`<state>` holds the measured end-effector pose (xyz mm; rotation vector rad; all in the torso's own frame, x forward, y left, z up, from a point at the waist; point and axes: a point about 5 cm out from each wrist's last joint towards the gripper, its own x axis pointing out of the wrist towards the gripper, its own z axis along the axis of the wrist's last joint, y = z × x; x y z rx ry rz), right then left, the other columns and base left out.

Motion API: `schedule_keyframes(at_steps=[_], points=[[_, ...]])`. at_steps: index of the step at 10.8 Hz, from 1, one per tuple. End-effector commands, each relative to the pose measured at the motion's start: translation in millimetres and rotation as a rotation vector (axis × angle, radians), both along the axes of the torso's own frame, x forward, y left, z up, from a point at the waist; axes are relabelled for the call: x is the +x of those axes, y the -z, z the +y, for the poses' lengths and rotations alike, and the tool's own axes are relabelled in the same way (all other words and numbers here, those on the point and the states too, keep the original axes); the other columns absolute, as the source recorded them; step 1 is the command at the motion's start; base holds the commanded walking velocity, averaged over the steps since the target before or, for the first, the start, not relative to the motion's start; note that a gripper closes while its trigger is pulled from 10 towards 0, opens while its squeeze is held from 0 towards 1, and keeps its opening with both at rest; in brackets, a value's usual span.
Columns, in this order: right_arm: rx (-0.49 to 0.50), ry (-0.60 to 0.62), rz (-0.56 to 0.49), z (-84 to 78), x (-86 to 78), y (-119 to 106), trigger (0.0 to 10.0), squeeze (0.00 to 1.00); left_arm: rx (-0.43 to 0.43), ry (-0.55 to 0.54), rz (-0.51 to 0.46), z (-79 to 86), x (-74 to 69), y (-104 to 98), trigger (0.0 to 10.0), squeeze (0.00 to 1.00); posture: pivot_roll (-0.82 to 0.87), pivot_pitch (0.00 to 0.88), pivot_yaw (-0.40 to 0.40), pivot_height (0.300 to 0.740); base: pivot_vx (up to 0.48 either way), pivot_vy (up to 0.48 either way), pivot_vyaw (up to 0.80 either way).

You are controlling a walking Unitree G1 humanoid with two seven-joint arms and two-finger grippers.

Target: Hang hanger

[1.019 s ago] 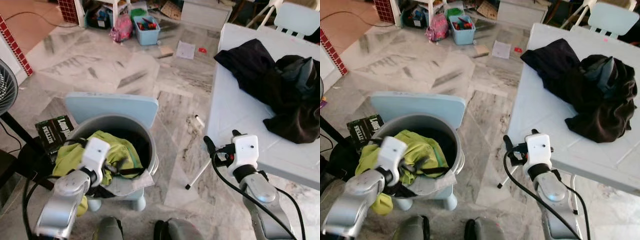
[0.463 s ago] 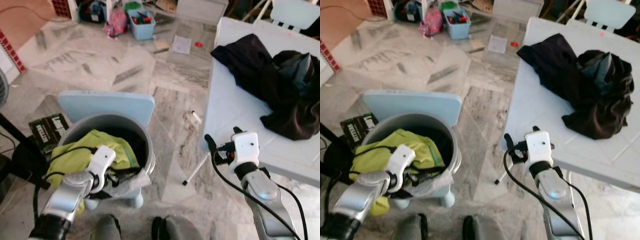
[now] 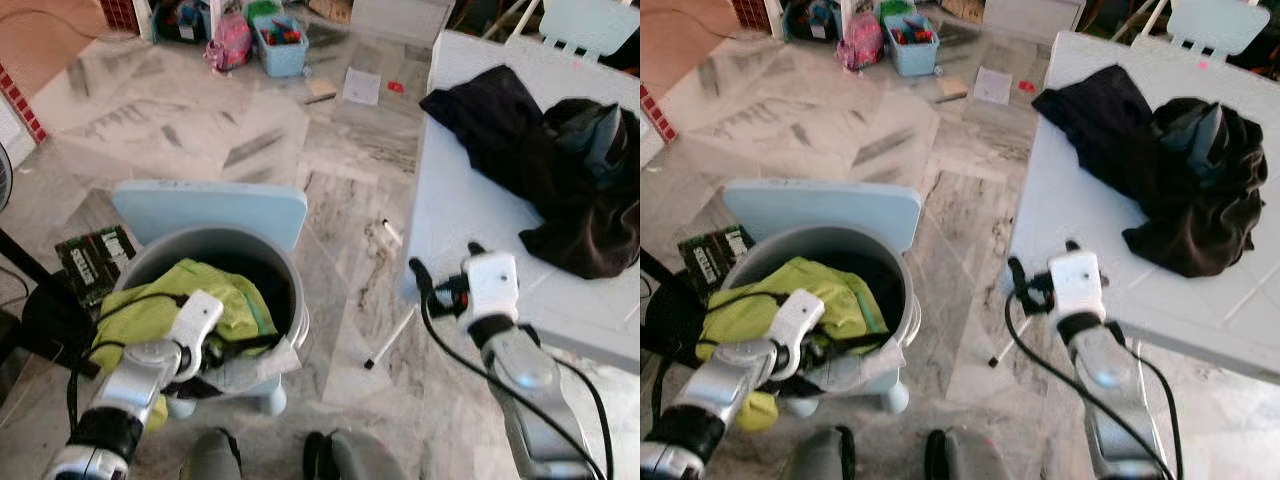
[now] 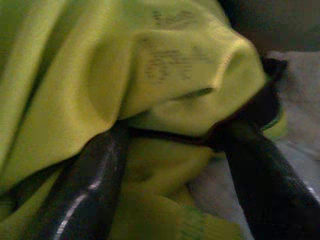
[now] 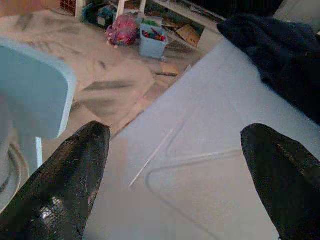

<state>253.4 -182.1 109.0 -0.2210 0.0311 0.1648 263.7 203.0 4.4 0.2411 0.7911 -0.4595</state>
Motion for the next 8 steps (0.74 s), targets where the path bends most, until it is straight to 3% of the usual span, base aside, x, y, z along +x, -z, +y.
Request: schedule_keyframes(at_steps=[1,8], points=[[-0.011,0.011,0.005,-2.4,0.0,2.6,10.0,0.00,0.019,-0.014,-0.004,4.3,0.0,2.4,0.0,0.00,-0.08,0.155,-0.125,0.740,0.000,0.000,0.00],[-0.028,0.014,-0.012,-2.5,7.0,2.0,10.0,0.00,0.013,-0.100,-0.136,11.9,14.8,-0.4,0.0,0.00,-0.08,0.147,-0.139,0.740,0.000,0.000,0.00]])
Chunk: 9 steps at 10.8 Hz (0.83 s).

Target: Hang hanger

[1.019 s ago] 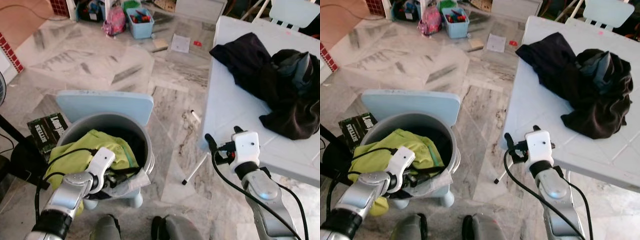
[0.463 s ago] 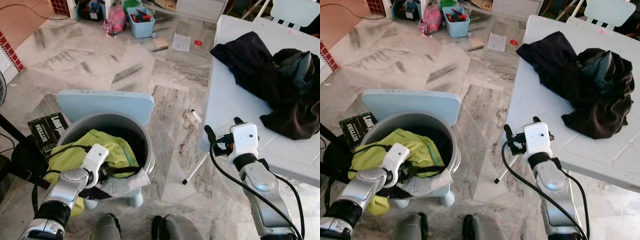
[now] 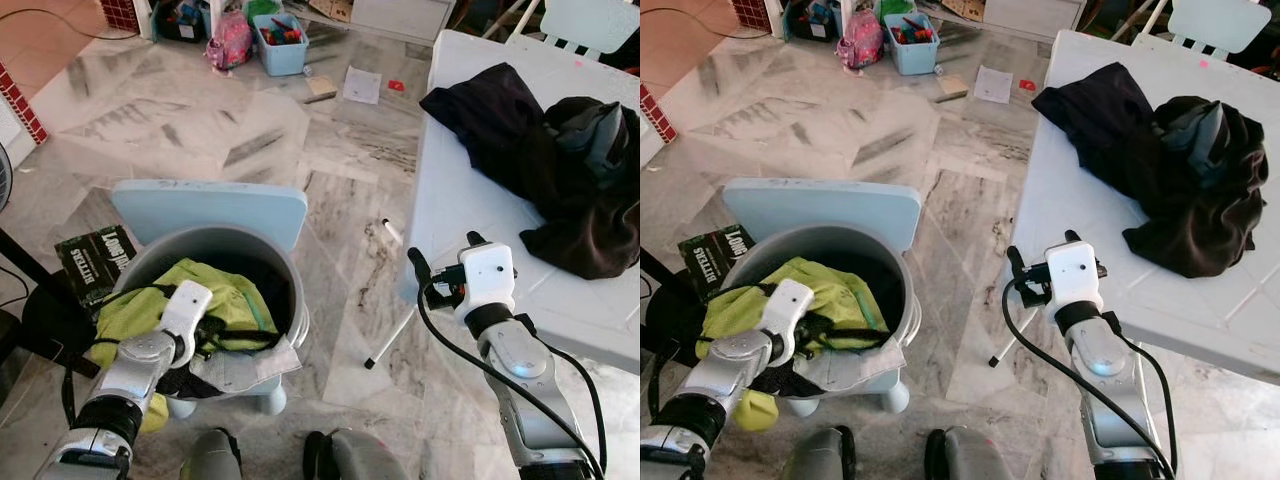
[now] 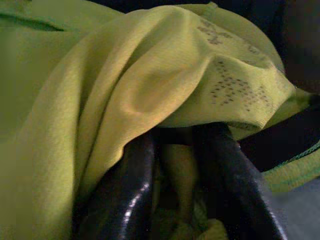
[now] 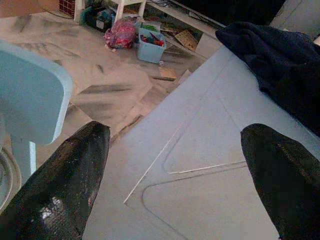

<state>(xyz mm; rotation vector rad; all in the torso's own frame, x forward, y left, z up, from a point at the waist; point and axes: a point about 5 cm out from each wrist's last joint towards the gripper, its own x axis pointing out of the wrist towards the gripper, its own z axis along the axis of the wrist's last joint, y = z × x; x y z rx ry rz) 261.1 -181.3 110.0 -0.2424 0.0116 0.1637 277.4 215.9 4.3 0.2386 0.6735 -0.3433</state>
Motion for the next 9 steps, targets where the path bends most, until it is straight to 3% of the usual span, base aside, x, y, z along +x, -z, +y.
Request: schedule_keyframes(at_steps=[1,7,8,9], points=[[-0.010,0.017,0.009,-3.5,-0.8,3.0,10.0,0.00,-0.011,-0.011,-0.011,-1.6,2.4,-1.0,0.0,0.00,-0.08,0.147,-0.140,0.740,0.000,0.000,0.00],[-0.021,0.034,0.001,-2.9,2.7,4.8,10.0,0.00,-0.082,-0.079,-0.175,-3.2,25.3,-25.4,0.0,0.00,-0.06,0.136,-0.136,0.740,0.000,0.000,0.00],[-0.020,0.036,-0.002,-2.1,3.8,5.4,10.0,0.00,-0.122,-0.085,-0.222,-5.7,32.4,-36.5,0.0,0.00,-0.06,0.135,-0.134,0.740,0.000,0.000,0.00],[-0.019,0.040,-0.007,-1.1,5.3,5.8,10.0,0.00,-0.224,-0.090,-0.350,-12.8,47.1,-65.1,0.0,0.00,-0.05,0.128,-0.130,0.740,0.000,0.000,0.00]])
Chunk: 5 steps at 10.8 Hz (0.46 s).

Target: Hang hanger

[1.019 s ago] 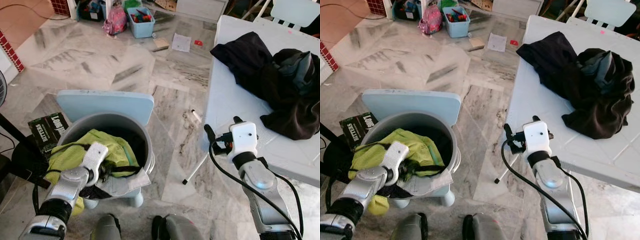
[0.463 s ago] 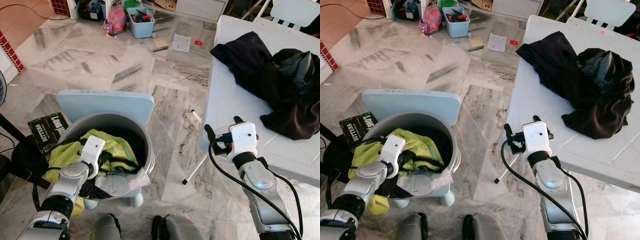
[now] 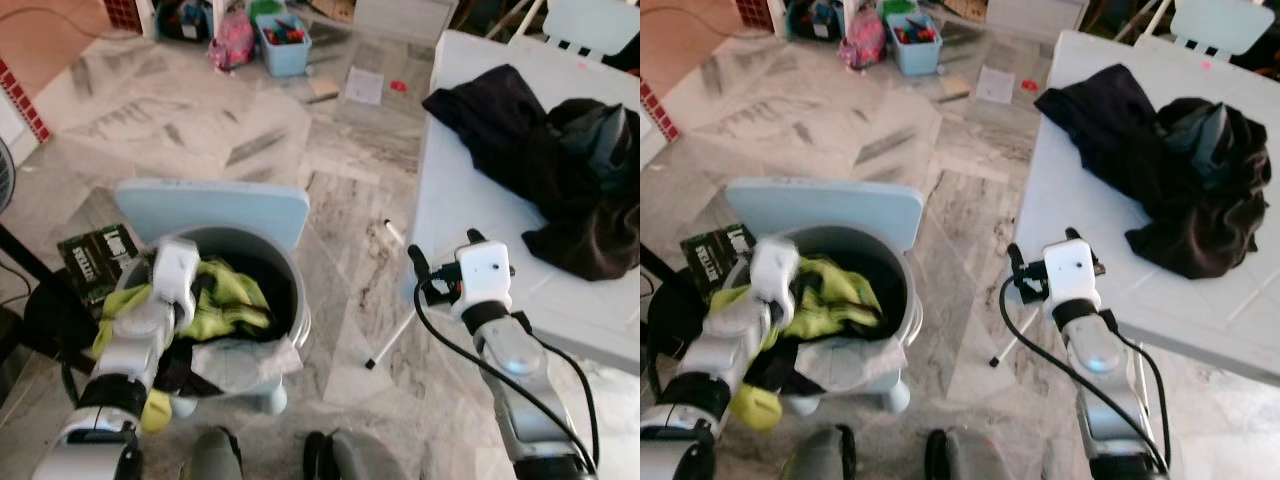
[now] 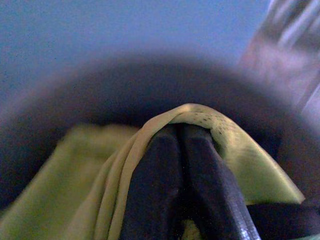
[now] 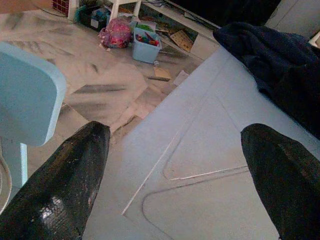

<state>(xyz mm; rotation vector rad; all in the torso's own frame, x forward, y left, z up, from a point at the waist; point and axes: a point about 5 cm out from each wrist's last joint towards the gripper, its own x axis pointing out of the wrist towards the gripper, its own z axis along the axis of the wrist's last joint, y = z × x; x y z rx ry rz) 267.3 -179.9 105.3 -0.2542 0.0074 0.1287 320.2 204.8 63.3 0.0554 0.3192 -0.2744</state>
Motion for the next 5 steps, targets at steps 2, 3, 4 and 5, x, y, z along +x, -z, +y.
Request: schedule_keyframes(at_steps=[2,3,4,5], points=[[-0.009,0.012,-0.001,-1.7,0.9,2.6,10.0,0.00,-0.126,0.061,-0.142,-14.9,13.3,-38.2,0.0,0.00,-0.04,0.124,-0.124,0.740,0.000,0.000,0.00],[-0.009,0.017,-0.002,-0.4,1.7,4.6,10.0,0.00,-0.191,0.131,-0.200,-25.4,14.3,-59.3,0.0,0.00,-0.04,0.122,-0.119,0.740,0.000,0.000,0.00],[-0.009,0.022,-0.005,0.0,1.8,5.0,10.0,0.00,-0.277,0.203,-0.264,-36.4,12.3,-79.1,0.0,0.00,-0.04,0.120,-0.117,0.740,0.000,0.000,0.00],[-0.010,0.027,-0.005,-0.7,1.3,6.0,10.0,0.00,-0.378,0.253,-0.322,-47.4,10.6,-100.1,0.0,0.00,-0.04,0.120,-0.116,0.740,0.000,0.000,0.00]])
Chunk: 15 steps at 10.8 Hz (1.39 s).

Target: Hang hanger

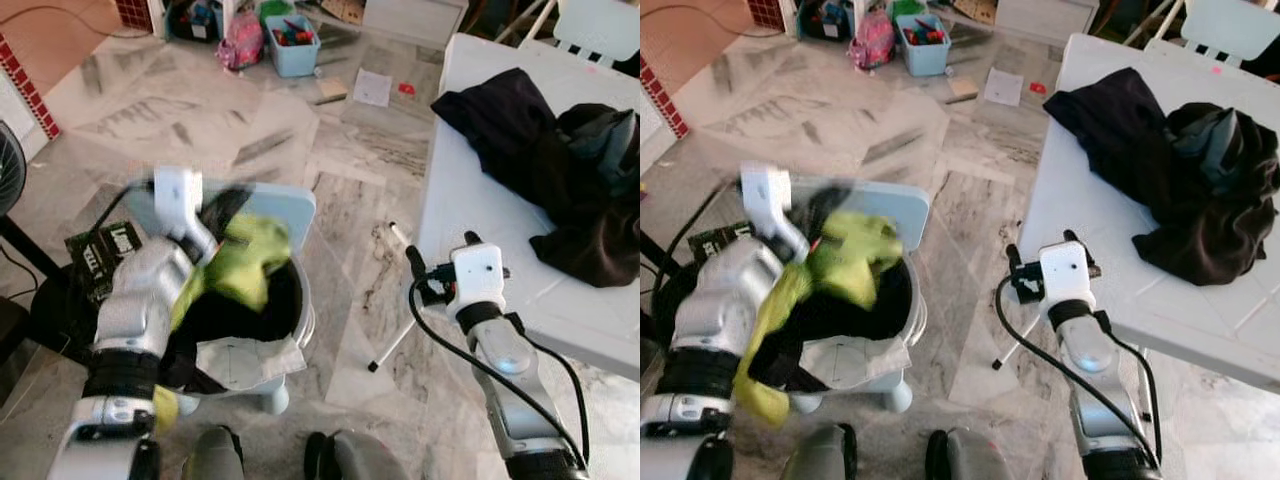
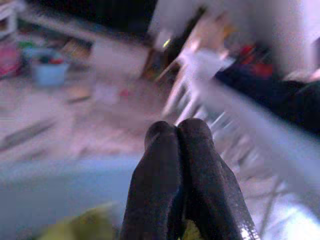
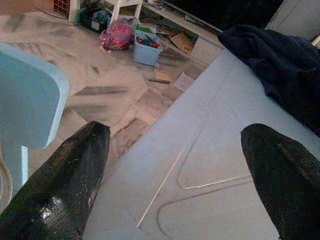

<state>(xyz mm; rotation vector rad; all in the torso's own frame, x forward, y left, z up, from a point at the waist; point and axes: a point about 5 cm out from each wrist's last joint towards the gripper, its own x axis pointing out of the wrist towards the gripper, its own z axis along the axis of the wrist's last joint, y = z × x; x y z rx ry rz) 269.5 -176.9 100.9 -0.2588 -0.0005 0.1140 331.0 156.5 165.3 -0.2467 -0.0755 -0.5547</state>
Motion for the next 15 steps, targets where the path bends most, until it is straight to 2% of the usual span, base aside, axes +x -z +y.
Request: schedule_keyframes(at_steps=[1,2,3,4,5,6,7,8,9,10,11,12,13,14,15], points=[[-0.008,0.017,0.003,-4.3,-0.1,1.9,10.0,0.00,-0.108,0.037,-0.063,-9.5,-2.5,-24.4,0.0,0.00,-0.03,0.123,-0.117,0.740,0.000,0.000,0.00],[-0.009,0.019,-0.001,-4.1,1.8,1.9,10.0,0.00,-0.239,0.051,-0.107,-15.7,-6.3,-50.1,0.0,0.00,-0.03,0.119,-0.118,0.740,0.000,0.000,0.00],[-0.008,0.020,-0.003,-3.4,2.8,1.7,10.0,0.00,-0.332,0.083,-0.119,-18.5,-13.6,-62.1,0.0,0.00,-0.03,0.117,-0.118,0.740,0.000,0.000,0.00],[-0.008,0.020,-0.006,-2.9,3.5,1.6,10.0,0.00,-0.382,0.157,-0.084,-21.1,-28.2,-61.5,0.0,0.00,-0.02,0.117,-0.118,0.740,0.000,0.000,0.00],[-0.008,0.020,-0.007,-3.2,3.7,1.7,10.0,0.00,-0.332,0.225,-0.017,-22.2,-47.9,-44.7,0.0,0.00,-0.02,0.117,-0.118,0.740,0.000,0.000,0.00],[-0.009,0.022,-0.004,-4.3,2.8,3.1,10.0,0.00,-0.213,0.142,0.095,-12.3,-67.7,-10.9,0.0,0.00,-0.01,0.127,-0.117,0.740,0.000,0.000,0.00],[-0.011,0.021,0.001,-4.7,2.1,5.1,10.0,0.00,-0.152,0.044,0.172,-3.6,-82.9,8.7,0.0,0.00,0.00,0.134,-0.119,0.740,0.000,0.000,0.00],[-0.011,0.016,0.004,-3.8,2.5,6.1,10.0,0.00,-0.092,0.059,0.237,-1.8,-102.9,20.6,0.0,0.00,0.02,0.136,-0.124,0.740,0.000,0.000,0.00],[-0.009,0.004,0.006,0.0,4.5,7.0,10.0,0.00,-0.081,0.143,0.341,0.7,-130.5,34.2,0.0,0.00,0.02,0.137,-0.124,0.740,0.000,0.000,0.00],[-0.006,-0.001,0.004,2.4,7.3,6.8,10.0,0.00,-0.020,0.125,0.420,11.4,-144.5,48.4,0.0,0.00,0.04,0.138,-0.128,0.740,0.000,0.000,0.00],[-0.006,-0.003,0.002,3.0,8.7,6.8,10.0,0.00,0.059,0.009,0.559,28.2,-152.0,75.5,0.0,0.00,0.05,0.135,-0.127,0.740,0.000,0.000,0.00],[-0.008,-0.002,0.001,2.4,9.2,7.5,10.0,0.00,0.163,-0.081,0.702,36.7,-160.7,102.3,0.0,0.00,0.05,0.135,-0.125,0.740,0.000,0.000,0.00],[-0.011,0.001,-0.001,1.6,8.7,7.9,10.0,0.00,0.223,-0.238,0.774,48.4,-164.4,123.6,0.0,0.00,0.04,0.133,-0.121,0.740,0.000,0.000,0.00],[-0.013,0.003,0.001,0.5,7.9,8.4,10.0,0.00,0.261,-0.412,0.719,63.5,-159.6,127.2,0.0,0.00,0.03,0.132,-0.121,0.740,0.000,0.000,0.00],[-0.017,0.005,0.003,-1.2,6.6,9.4,10.0,0.00,0.291,-0.623,0.603,81.4,-155.9,121.5,0.0,0.00,0.04,0.134,-0.123,0.740,0.000,0.000,0.00]])
